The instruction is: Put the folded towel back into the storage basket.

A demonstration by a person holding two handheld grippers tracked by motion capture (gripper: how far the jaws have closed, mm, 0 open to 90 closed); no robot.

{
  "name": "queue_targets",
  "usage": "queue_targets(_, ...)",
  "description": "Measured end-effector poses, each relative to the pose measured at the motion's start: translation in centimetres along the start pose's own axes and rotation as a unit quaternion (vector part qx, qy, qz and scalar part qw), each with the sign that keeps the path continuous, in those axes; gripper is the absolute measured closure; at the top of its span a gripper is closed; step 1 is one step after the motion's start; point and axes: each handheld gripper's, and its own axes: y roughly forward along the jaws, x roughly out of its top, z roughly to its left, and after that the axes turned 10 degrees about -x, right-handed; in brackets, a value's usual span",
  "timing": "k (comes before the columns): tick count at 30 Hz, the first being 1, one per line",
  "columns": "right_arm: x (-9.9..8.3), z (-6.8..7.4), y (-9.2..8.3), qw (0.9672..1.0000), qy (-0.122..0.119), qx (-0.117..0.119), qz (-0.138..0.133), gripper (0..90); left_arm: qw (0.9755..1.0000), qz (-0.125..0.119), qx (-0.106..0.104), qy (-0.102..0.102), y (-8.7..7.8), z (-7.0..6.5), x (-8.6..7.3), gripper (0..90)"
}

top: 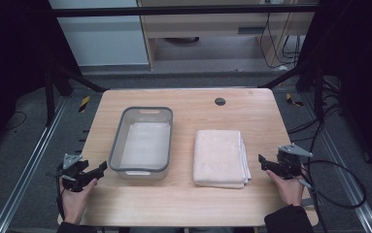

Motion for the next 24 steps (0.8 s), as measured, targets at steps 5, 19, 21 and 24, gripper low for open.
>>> queue_targets(5, 0.2, 0.2, -0.5, 0.9999, 0.001, 0.005, -0.014, 21.5, 0.9999, -0.015, 0.0, -0.006, -0.5, 0.0, 0.1, 27.3)
queue_targets(19, 0.8, 0.5, -1.8, 0.9984, 0.007, 0.034, -0.044, 28.0, 0.9977, -0.059, -0.026, -0.021, -2.2, -0.5, 0.9, 32.7)
queue_targets(21, 0.9, 0.5, -1.8, 0.9985, 0.006, 0.035, -0.042, 28.1, 0.9978, -0.057, -0.027, -0.021, -2.1, -0.6, 0.9, 32.3)
queue_targets(24, 1.1, 0.6, -1.9, 0.9983, 0.004, 0.038, -0.044, 28.4, 0.9973, -0.065, -0.03, -0.019, -2.2, -0.8, 1.2, 32.4)
